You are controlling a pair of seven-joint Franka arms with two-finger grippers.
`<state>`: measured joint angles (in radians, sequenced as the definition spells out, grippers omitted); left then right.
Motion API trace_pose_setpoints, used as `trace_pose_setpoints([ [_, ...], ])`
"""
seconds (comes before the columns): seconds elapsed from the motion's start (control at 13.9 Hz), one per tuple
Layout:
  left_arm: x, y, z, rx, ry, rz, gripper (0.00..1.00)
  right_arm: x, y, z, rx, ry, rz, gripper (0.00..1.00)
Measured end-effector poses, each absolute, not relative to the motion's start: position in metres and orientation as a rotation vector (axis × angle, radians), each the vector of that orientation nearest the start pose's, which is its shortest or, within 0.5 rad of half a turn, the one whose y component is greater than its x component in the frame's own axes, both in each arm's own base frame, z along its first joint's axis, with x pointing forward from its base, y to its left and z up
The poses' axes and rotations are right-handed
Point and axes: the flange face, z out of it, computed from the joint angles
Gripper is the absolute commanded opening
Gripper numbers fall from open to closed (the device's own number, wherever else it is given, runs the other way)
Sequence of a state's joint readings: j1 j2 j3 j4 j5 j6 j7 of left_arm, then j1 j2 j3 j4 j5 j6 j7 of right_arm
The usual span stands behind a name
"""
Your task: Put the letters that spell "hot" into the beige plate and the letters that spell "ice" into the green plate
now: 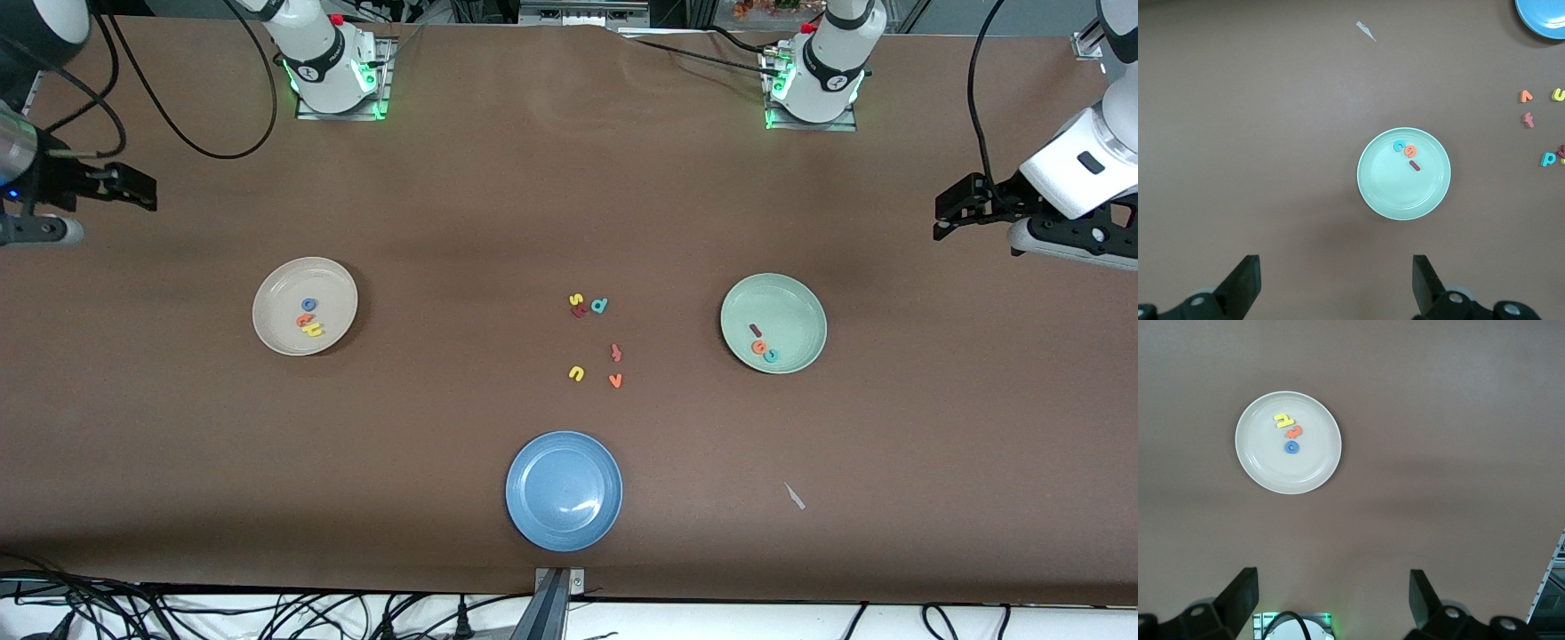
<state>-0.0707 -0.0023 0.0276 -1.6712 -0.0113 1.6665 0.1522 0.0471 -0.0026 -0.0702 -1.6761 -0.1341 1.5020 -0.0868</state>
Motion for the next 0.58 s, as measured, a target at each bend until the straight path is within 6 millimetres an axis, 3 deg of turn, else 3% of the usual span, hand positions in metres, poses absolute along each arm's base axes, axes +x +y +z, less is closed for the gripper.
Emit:
trace_pose_setpoints([
  [0.22, 0.559, -0.027, 0.587, -3.138, 0.308, -0.004, 1.0, 0.537, -0.033, 0.577, -3.242, -0.102, 0.266, 1.0],
  [0.58, 0.559, -0.027, 0.588, -3.138, 0.306, -0.005, 1.0, 0.542, -0.022, 0.579, -3.204, -0.12, 0.171, 1.0],
])
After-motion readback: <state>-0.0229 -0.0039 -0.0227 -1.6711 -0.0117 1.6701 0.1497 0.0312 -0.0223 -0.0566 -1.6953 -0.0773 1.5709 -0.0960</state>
